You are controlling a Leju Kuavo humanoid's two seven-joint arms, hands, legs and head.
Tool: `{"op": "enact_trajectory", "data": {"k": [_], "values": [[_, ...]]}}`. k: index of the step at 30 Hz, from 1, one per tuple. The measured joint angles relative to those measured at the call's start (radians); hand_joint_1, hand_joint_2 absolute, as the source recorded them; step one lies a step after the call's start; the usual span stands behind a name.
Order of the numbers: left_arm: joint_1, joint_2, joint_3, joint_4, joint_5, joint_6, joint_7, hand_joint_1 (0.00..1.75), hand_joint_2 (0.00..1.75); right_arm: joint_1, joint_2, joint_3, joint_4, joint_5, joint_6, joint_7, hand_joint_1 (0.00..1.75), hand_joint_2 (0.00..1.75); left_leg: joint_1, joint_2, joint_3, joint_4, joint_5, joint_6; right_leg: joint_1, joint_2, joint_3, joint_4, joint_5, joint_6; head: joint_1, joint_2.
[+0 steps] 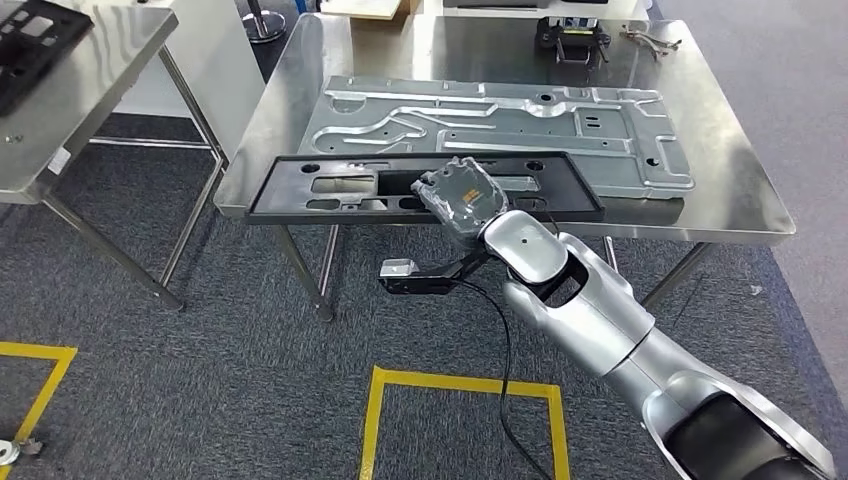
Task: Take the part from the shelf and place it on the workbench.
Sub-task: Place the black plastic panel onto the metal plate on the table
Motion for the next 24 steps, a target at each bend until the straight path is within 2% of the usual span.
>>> {"op": "enact_trajectory", "data": {"k": [2,4,5,6,8,9,10,12,15,16,17,19,20,21,22,23,24], "values": [[0.006,0.002,-0.006,0.006,-0.01,-0.003,0.009,0.0,1.75,-0.007,0.026,0.015,0.026,-0.008,-0.008,-0.003,1.68,1.75,0.002,0.002,-0.057,0.11,-0.041,-0.012,-0.002,-0.002,0.015,-0.004,-0.01,-0.01,0.0,0.0],[0.008,0.002,-0.01,0.01,-0.018,-0.008,0.016,0.0,1.75,-0.008,0.047,0.032,0.049,-0.013,-0.012,-0.007,1.68,1.75,0.004,0.002,-0.138,0.235,-0.069,-0.019,-0.002,-0.002,0.029,-0.004,-0.021,-0.014,0.0,0.0],[0.01,0.002,-0.011,0.011,-0.02,-0.01,0.017,0.0,1.75,-0.006,0.054,0.04,0.061,-0.015,-0.012,-0.009,1.68,1.75,0.005,0.002,-0.163,0.258,-0.056,-0.021,-0.002,-0.002,0.038,-0.004,-0.029,-0.014,0.0,0.0],[0.012,0.001,-0.012,0.013,-0.021,-0.012,0.018,0.0,1.75,-0.005,0.061,0.048,0.072,-0.016,-0.012,-0.01,1.68,1.75,0.006,0.003,-0.171,0.245,-0.026,-0.021,-0.002,-0.002,0.048,-0.004,-0.037,-0.014,0.0,0.0],[0.017,0.001,-0.013,0.017,-0.021,-0.015,0.027,0.0,1.75,-0.006,0.076,0.059,0.092,-0.018,-0.013,-0.011,1.68,1.75,0.007,0.003,-0.139,0.124,0.07,-0.018,-0.002,-0.002,0.073,-0.004,-0.054,-0.01,0.0,0.0],[0.018,0.001,-0.014,0.02,-0.021,-0.017,0.033,0.0,1.75,-0.008,0.081,0.062,0.1,-0.02,-0.014,-0.011,1.68,1.75,0.005,0.004,-0.116,0.064,0.101,-0.015,0.0,-0.002,0.082,-0.004,-0.062,-0.006,0.0,0.0],[0.019,0.001,-0.014,0.022,-0.021,-0.02,0.04,0.0,1.75,-0.01,0.086,0.065,0.108,-0.023,-0.016,-0.012,1.68,1.75,0.003,0.004,-0.095,0.014,0.116,-0.009,0.002,0.0,0.088,-0.003,-0.069,-0.001,0.0,0.0],[0.022,0.0,-0.014,0.024,-0.02,-0.028,0.056,0.0,1.75,-0.01,0.09,0.069,0.125,-0.03,-0.023,-0.018,1.68,1.75,-0.002,0.005,-0.078,-0.015,0.106,0.004,0.005,0.001,0.092,-0.006,-0.076,0.01,0.0,0.0],[0.036,-0.001,-0.01,0.025,-0.015,-0.042,0.081,0.0,1.75,-0.004,0.094,0.073,0.157,-0.041,-0.044,-0.033,1.68,1.75,0.004,0.005,-0.065,-0.028,0.096,0.025,0.006,-0.001,0.091,0.009,-0.092,0.026,0.0,0.0],[0.042,-0.001,-0.006,0.025,-0.012,-0.045,0.086,0.0,1.75,-0.004,0.093,0.073,0.17,-0.044,-0.055,-0.036,1.68,1.75,0.006,0.005,-0.059,-0.032,0.094,0.032,0.006,-0.001,0.073,0.046,-0.11,0.031,0.0,0.0],[0.047,-0.002,0.0,0.025,-0.007,-0.047,0.09,0.0,1.75,-0.003,0.089,0.073,0.184,-0.048,-0.068,-0.038,1.68,1.75,0.007,0.005,-0.055,-0.034,0.091,0.037,0.004,-0.002,0.042,0.103,-0.133,0.033,0.0,0.0],[0.055,-0.003,0.017,0.025,0.005,-0.048,0.095,0.0,1.75,0.001,0.069,0.071,0.209,-0.057,-0.088,-0.043,1.68,1.75,0.005,0.005,-0.049,-0.033,0.083,0.045,0.004,-0.002,-0.045,0.235,-0.175,0.036,0.0,0.0],[0.059,-0.004,0.028,0.025,0.012,-0.048,0.097,0.0,1.75,0.005,0.052,0.068,0.218,-0.062,-0.094,-0.047,1.68,1.75,0.004,0.003,-0.044,-0.033,0.079,0.047,0.003,-0.002,-0.077,0.272,-0.172,0.036,0.0,0.0],[0.064,-0.006,0.039,0.025,0.019,-0.047,0.099,0.0,1.75,0.007,0.035,0.064,0.226,-0.068,-0.097,-0.051,1.68,1.75,0.004,0.0,-0.039,-0.031,0.074,0.048,0.003,-0.002,-0.092,0.273,-0.15,0.036,0.0,0.0],[0.07,-0.008,0.05,0.025,0.025,-0.046,0.101,0.0,1.75,0.009,0.016,0.057,0.232,-0.072,-0.1,-0.056,1.68,1.75,0.003,-0.002,-0.032,-0.03,0.068,0.048,0.004,-0.002,-0.088,0.236,-0.11,0.033,0.0,0.0],[0.076,-0.011,0.061,0.025,0.031,-0.045,0.101,0.0,1.75,0.008,-0.002,0.049,0.237,-0.076,-0.102,-0.059,1.68,1.75,0.002,-0.005,-0.025,-0.028,0.061,0.048,0.005,-0.002,-0.068,0.172,-0.061,0.029,0.0,0.0],[0.081,-0.014,0.073,0.025,0.037,-0.043,0.103,0.0,1.75,0.005,-0.021,0.039,0.242,-0.079,-0.102,-0.062,1.68,1.75,-0.001,-0.007,-0.018,-0.026,0.055,0.045,0.008,-0.003,-0.043,0.104,-0.024,0.023,0.0,0.0]]}}
